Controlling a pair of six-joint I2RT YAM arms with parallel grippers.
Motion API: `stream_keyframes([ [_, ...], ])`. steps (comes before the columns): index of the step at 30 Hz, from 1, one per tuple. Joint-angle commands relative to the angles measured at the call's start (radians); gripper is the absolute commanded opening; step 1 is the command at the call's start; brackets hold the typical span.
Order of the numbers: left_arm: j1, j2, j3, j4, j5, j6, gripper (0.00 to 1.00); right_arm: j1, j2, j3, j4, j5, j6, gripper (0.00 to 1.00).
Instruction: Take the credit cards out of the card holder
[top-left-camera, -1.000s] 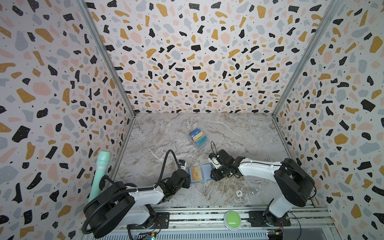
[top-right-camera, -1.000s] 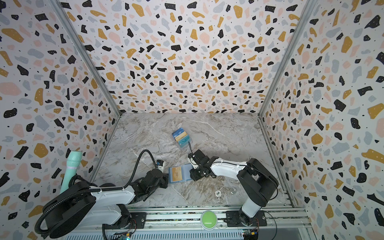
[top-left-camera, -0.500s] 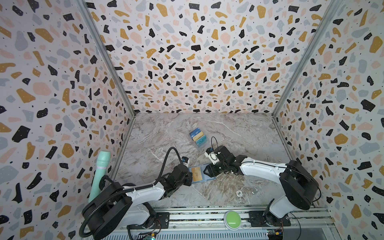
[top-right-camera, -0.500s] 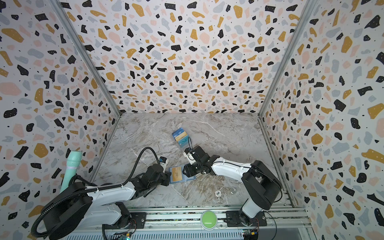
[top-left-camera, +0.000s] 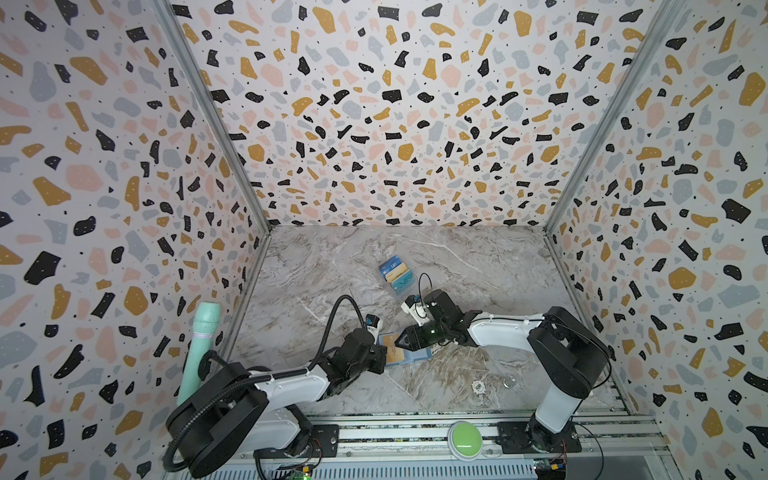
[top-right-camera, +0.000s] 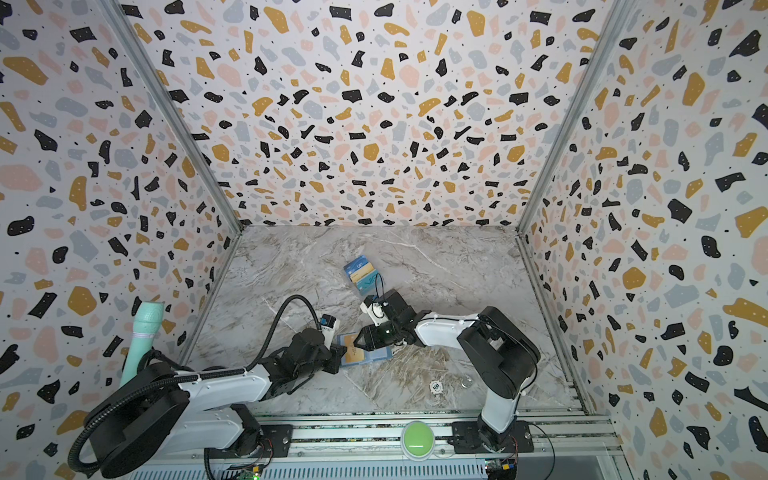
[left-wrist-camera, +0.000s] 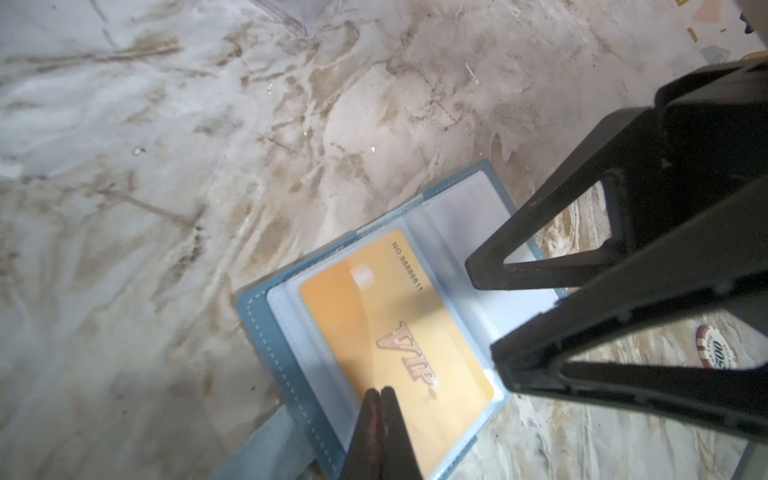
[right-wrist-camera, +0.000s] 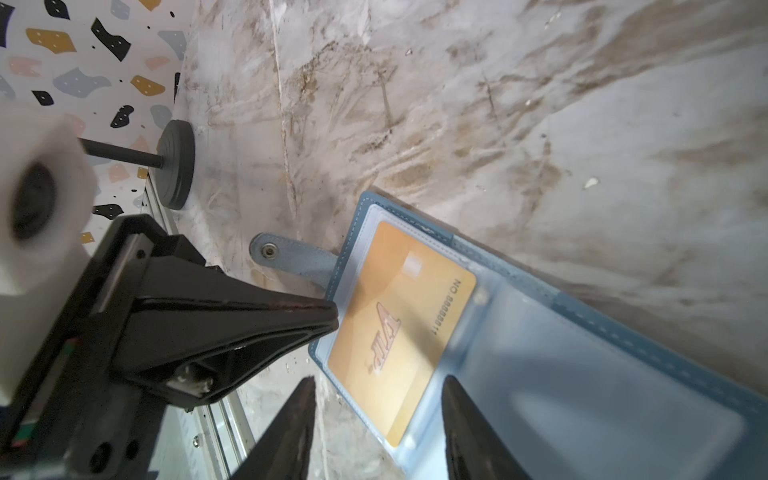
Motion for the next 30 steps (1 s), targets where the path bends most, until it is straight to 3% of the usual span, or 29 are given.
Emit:
stream_keyframes([
  [1,0.007,0.010,-0.016,0.055,0.011,-0.006,0.00,-0.008,0.015,0.031,0.020,-0.038,0.021,0.50],
  [30,0.009,-0.010,-0.100,0.062,-0.011,-0.019,0.00,-0.020,0.096,0.045,0.025,-0.166,0.042,0.46],
])
